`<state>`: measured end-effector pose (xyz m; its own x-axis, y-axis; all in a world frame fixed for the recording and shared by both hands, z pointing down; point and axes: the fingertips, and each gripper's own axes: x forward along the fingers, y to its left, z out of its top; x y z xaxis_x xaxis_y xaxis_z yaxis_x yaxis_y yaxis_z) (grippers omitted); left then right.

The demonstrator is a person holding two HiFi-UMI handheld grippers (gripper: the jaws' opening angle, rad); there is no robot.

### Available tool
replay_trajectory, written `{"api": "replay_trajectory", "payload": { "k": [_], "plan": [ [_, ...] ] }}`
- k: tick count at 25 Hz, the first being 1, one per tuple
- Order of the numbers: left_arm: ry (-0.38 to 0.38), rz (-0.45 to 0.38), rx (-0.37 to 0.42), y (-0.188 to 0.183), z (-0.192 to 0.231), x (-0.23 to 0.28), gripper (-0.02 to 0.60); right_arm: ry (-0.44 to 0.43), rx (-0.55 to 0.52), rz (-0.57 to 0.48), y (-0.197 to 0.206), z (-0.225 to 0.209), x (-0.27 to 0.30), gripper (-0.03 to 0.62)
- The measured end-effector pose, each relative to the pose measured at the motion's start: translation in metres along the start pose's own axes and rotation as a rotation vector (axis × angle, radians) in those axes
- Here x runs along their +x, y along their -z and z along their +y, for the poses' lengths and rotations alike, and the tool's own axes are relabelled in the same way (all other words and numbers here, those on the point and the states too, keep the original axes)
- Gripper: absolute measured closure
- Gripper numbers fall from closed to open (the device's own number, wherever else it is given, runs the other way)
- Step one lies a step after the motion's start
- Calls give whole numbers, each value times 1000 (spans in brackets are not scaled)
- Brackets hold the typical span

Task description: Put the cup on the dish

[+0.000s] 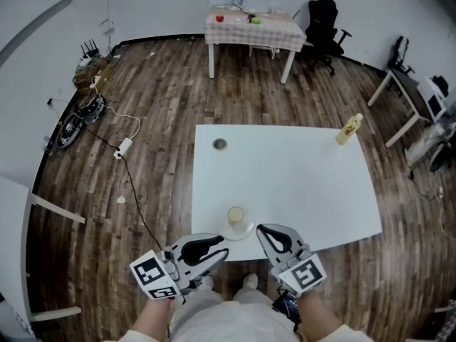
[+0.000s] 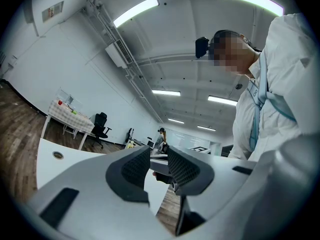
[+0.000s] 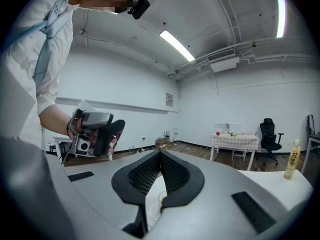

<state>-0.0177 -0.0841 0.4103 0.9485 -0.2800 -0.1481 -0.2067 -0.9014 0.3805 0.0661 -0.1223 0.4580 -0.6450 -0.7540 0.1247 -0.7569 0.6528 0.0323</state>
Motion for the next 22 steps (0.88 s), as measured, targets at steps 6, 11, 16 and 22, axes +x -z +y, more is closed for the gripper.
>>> {"api": "replay_trajectory", "payload": {
  "k": [6,11,16,22],
  "plan": [
    [9,0,-2,-4,1,4,483,-6,11,-27,-22,4,-12,562],
    [10,-1,-1,-3,2,4,484,-14,32,-43,-31,12,-19,562],
    [9,1,-3,-2,2,4,485,-31,30,-59,-40,18,-22,562],
    [9,-1,-1,-6,4,6,485,-36,25,-55,-45,16,-19,562]
  ]
}}
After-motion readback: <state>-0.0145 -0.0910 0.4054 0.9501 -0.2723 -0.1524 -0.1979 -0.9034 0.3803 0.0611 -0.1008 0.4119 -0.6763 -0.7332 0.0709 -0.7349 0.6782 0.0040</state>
